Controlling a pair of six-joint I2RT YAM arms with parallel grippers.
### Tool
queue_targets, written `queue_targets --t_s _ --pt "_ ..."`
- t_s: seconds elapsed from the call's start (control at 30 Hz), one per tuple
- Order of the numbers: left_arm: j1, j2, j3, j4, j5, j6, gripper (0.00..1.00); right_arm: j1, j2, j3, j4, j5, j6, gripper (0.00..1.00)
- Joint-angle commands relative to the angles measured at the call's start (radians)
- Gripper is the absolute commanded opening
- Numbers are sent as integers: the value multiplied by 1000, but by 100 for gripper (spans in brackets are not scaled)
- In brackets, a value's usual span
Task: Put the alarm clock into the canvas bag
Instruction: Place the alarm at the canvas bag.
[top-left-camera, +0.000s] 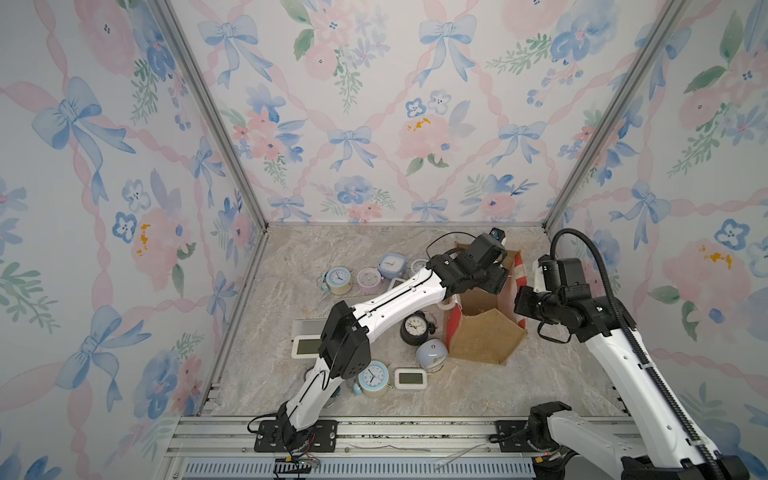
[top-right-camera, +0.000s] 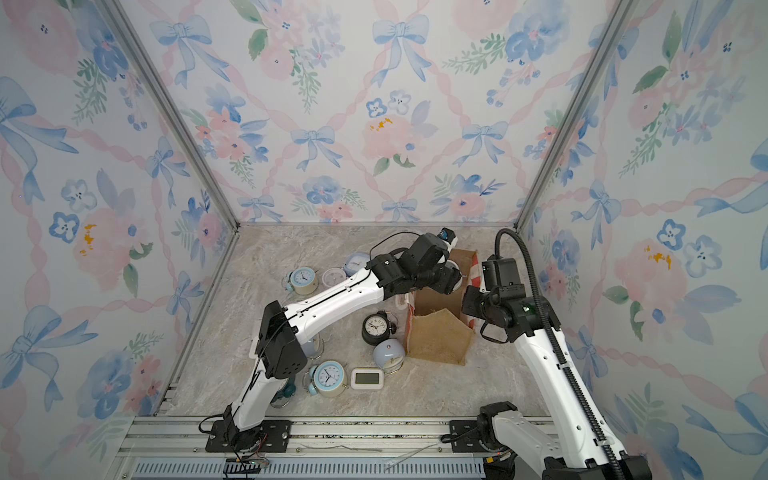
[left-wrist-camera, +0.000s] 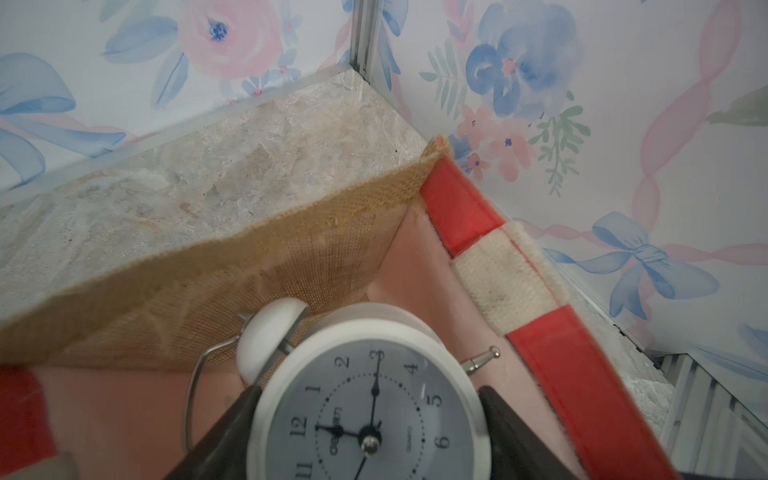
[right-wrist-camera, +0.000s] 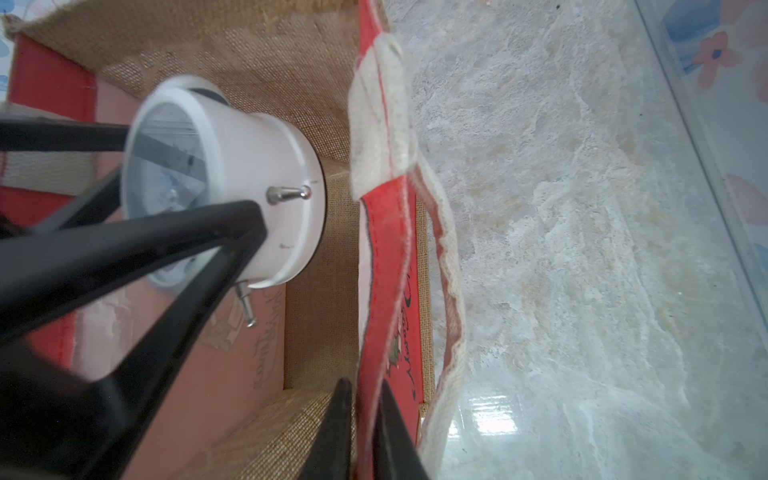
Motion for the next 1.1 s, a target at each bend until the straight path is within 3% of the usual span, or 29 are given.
queue_targets --t_s 0.0,0.77,1.07 --pt "4 43 30 11 -52 9 52 -11 -11 6 -36 6 -4 13" --pt "15 335 87 -16 -68 57 53 -26 15 -9 -24 -1 -25 13" --pt "24 336 84 -17 -17 55 77 -44 21 -28 -9 -15 -28 13"
